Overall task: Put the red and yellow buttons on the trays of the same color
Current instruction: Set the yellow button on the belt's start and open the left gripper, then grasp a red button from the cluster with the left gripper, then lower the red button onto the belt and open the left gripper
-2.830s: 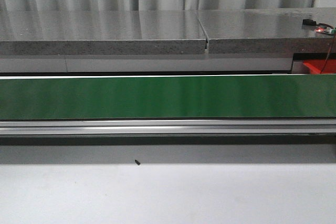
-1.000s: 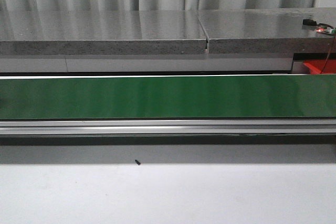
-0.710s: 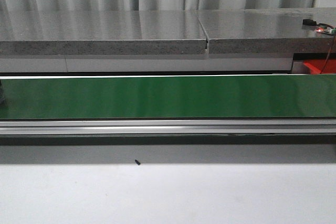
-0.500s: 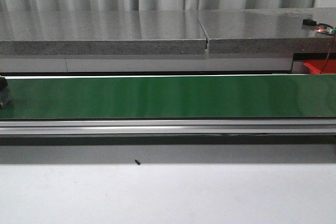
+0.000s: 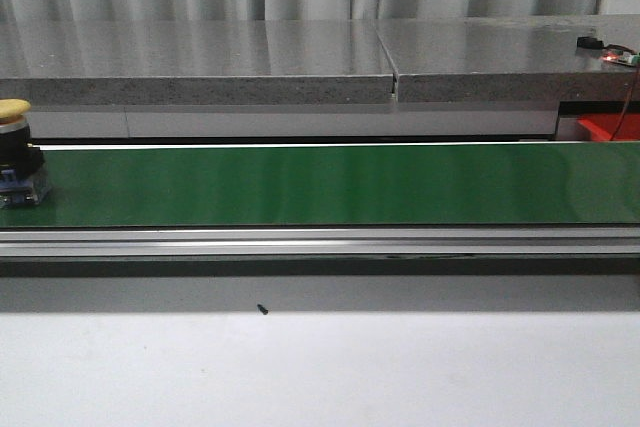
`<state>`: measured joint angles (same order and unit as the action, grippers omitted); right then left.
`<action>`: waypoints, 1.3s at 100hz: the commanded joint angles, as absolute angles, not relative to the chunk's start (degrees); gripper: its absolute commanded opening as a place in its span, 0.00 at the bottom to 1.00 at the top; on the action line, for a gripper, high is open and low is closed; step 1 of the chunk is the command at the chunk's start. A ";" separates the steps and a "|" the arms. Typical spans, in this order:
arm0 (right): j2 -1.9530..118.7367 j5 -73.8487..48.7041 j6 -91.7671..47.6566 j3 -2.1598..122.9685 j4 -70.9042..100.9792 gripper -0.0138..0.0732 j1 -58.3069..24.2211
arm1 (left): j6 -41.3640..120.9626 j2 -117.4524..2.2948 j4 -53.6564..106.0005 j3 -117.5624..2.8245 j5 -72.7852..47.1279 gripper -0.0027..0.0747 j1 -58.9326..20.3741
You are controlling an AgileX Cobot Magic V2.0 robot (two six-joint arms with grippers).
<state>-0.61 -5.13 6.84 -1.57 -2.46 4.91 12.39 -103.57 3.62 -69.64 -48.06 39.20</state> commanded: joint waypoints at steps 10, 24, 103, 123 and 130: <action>-1.79 -0.84 6.47 -0.74 -3.05 0.08 5.17 | 12.65 -100.98 4.33 -70.86 -47.73 0.28 39.25; -1.79 -0.84 6.47 -0.74 -3.05 0.08 5.17 | 12.65 -98.10 4.36 -70.86 -48.86 0.28 39.25; -1.79 -0.84 6.47 -0.74 -3.05 0.08 5.17 | 17.28 -81.63 5.35 -72.21 -57.56 0.28 25.67; -1.79 -0.84 6.47 -0.74 -3.05 0.08 5.17 | 17.17 -85.02 5.22 -74.29 -56.37 0.28 17.56; -1.79 -0.84 6.47 -0.74 -3.05 0.08 5.17 | 17.09 -86.77 5.22 -74.40 -56.13 0.28 15.96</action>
<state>-0.61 -5.13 6.84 -1.57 -2.46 4.91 17.26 -86.65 4.68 -72.39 -58.60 17.93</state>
